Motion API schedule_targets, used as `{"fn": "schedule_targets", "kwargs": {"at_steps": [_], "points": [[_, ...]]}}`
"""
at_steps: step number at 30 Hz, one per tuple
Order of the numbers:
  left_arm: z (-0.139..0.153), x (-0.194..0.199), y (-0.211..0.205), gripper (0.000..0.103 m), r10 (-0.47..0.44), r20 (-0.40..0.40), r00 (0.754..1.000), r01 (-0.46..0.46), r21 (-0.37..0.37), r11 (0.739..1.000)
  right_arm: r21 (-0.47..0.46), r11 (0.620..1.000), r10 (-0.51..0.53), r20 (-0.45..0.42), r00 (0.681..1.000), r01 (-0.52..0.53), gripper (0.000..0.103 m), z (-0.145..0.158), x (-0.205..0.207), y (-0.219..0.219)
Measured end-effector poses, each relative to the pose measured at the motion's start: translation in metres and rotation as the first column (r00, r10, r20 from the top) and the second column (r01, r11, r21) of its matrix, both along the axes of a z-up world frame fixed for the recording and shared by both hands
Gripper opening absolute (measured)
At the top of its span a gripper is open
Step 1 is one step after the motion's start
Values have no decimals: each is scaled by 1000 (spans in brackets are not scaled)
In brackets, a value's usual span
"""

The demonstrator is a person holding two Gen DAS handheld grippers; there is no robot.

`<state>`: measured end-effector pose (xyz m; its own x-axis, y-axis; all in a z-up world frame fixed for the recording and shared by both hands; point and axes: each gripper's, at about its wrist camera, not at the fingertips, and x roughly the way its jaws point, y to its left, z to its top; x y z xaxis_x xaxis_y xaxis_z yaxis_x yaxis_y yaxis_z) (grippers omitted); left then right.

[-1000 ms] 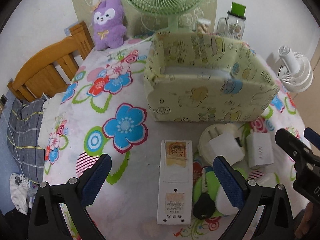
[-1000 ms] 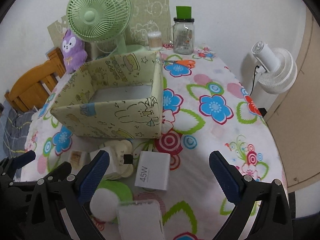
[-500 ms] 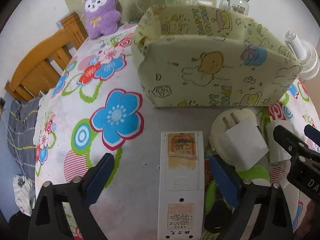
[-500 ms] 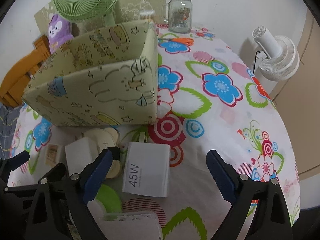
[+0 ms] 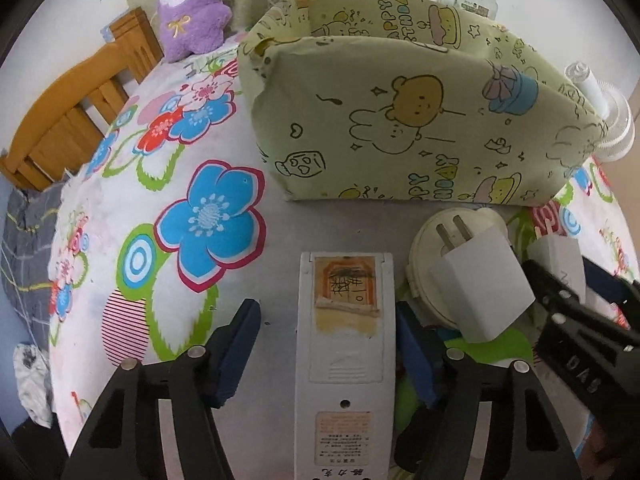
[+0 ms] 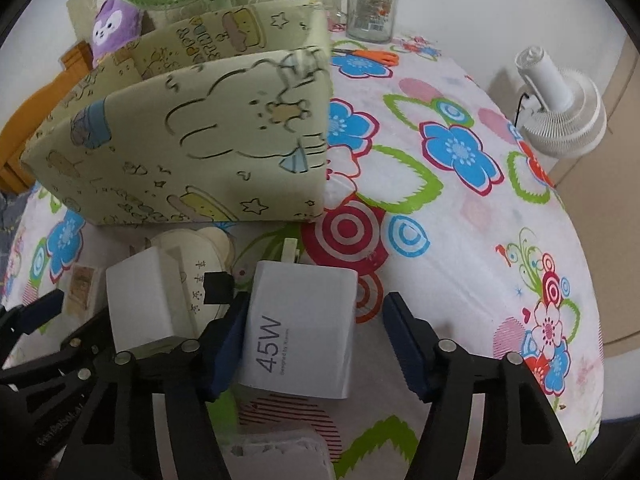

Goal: Organize rigid objects
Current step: 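Lower left gripper onto the white power strip and close while right grips the white square charger, then lift the power strip with left gripper while right carries the square charger toward the box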

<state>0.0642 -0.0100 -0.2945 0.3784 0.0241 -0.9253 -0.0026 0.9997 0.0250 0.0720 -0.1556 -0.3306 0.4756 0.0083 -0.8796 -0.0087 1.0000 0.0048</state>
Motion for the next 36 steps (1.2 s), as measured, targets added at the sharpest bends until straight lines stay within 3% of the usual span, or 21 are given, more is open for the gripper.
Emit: {"fn": "schedule_targets", "kwargs": {"at_steps": [2,4,6,10,18,36], "points": [[2,-2,-2,54,-3,-2,1000,3,-28,1000,3,1000,15,7,1000,-15,54,1,-1,5],[4,-3,-7,45,-22,9,1000,22,-7,1000,-3,1000,15,7,1000,-15,53,1,-2,7],[4,-3,-12,45,-31,17,999,31,18,999,11,1000,2,-2,1000,-2,52,2,-1,5],[6,-2,-7,45,5,1,1000,-5,-34,999,27,999,-17,-14,1000,17,52,3,0,2],[23,-8,-5,45,8,27,1000,-7,-45,999,28,999,-22,-19,1000,23,51,14,-7,1],[85,-22,2,45,38,116,993,-30,-71,997,19,1000,21,89,996,-23,51,87,-23,10]]}}
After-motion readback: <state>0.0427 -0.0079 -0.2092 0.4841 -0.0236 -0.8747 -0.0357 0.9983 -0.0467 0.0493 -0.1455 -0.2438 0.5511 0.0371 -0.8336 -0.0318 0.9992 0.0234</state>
